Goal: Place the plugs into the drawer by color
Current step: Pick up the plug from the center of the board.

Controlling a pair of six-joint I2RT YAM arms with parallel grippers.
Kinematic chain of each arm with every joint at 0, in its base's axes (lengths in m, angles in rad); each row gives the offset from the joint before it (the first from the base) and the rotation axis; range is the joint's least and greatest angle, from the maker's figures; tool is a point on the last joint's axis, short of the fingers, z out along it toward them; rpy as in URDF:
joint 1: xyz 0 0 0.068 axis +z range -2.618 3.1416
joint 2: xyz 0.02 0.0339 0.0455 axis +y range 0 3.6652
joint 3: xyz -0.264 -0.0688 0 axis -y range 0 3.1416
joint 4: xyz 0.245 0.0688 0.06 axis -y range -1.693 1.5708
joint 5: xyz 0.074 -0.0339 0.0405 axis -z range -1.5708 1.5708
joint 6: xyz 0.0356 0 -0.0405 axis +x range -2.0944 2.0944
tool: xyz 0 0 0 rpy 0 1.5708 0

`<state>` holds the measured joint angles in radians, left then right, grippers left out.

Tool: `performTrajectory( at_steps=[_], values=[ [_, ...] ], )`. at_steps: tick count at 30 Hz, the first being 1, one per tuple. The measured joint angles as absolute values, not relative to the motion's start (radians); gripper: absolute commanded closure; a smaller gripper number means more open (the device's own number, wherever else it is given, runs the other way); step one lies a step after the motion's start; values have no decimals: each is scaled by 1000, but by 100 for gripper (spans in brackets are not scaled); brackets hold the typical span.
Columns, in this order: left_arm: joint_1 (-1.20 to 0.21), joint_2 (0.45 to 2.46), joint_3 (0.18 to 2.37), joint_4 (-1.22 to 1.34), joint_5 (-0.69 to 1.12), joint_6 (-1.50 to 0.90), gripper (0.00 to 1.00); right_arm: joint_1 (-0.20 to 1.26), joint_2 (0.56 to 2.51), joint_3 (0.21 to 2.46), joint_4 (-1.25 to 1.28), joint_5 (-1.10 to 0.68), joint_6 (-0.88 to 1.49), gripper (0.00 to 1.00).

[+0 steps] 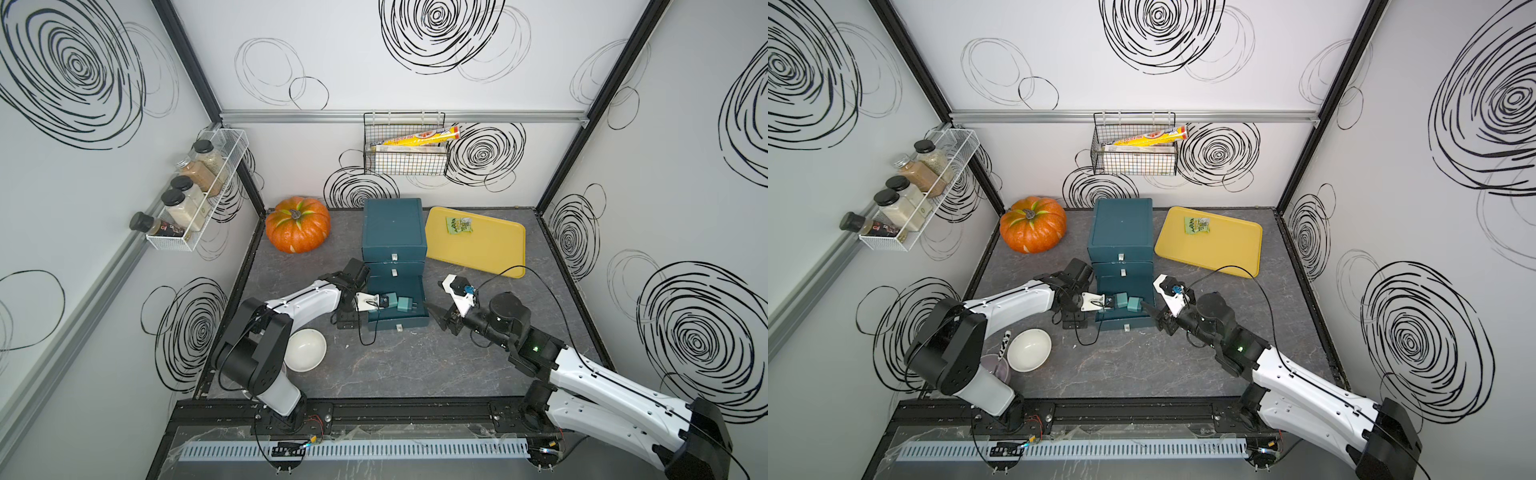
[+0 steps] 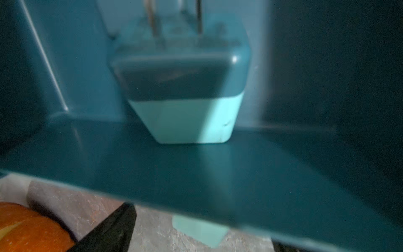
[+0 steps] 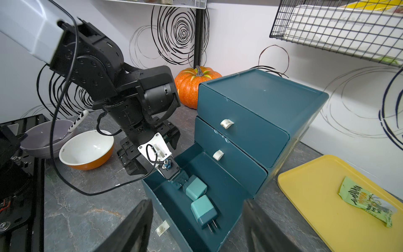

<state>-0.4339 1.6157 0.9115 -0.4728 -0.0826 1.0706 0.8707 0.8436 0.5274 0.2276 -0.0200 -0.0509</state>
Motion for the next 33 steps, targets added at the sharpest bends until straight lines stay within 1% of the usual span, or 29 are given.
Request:
performTrajectory(
  at_steps=[5, 10, 11, 13, 14, 17, 19, 21, 23, 25, 27, 33],
  values=[
    [-424, 1641, 912, -445, -72, 1071, 2, 871, 838, 527, 228, -20, -51, 31],
    [-417, 1644, 912, -434, -77, 1070, 7, 871, 822, 527, 231, -20, -51, 31],
    [-416, 1644, 912, -432, -79, 1070, 10, 871, 820, 527, 232, -20, -51, 31],
    [-413, 1650, 914, -427, -79, 1069, 13, 871, 819, 527, 234, -20, -51, 31],
    [-413, 1654, 919, -429, -79, 1067, 16, 871, 819, 527, 234, -20, -51, 31],
    [-413, 1666, 928, -420, -80, 1058, 20, 871, 819, 527, 237, -20, -51, 31],
    [-413, 1669, 929, -419, -78, 1045, 30, 871, 819, 527, 237, -20, -51, 31],
    [-412, 1674, 930, -417, -75, 1036, 34, 871, 818, 527, 237, -19, -51, 30],
    [-412, 1679, 931, -415, -75, 1027, 43, 871, 813, 526, 237, -18, -51, 30],
    [-412, 1685, 930, -411, -71, 1016, 47, 871, 802, 522, 239, -15, -51, 30],
    [-412, 1685, 931, -408, -65, 1000, 55, 871, 791, 517, 240, -14, -51, 30],
    [-414, 1681, 937, -396, -56, 959, 58, 871, 785, 514, 241, -14, -51, 30]
  ],
)
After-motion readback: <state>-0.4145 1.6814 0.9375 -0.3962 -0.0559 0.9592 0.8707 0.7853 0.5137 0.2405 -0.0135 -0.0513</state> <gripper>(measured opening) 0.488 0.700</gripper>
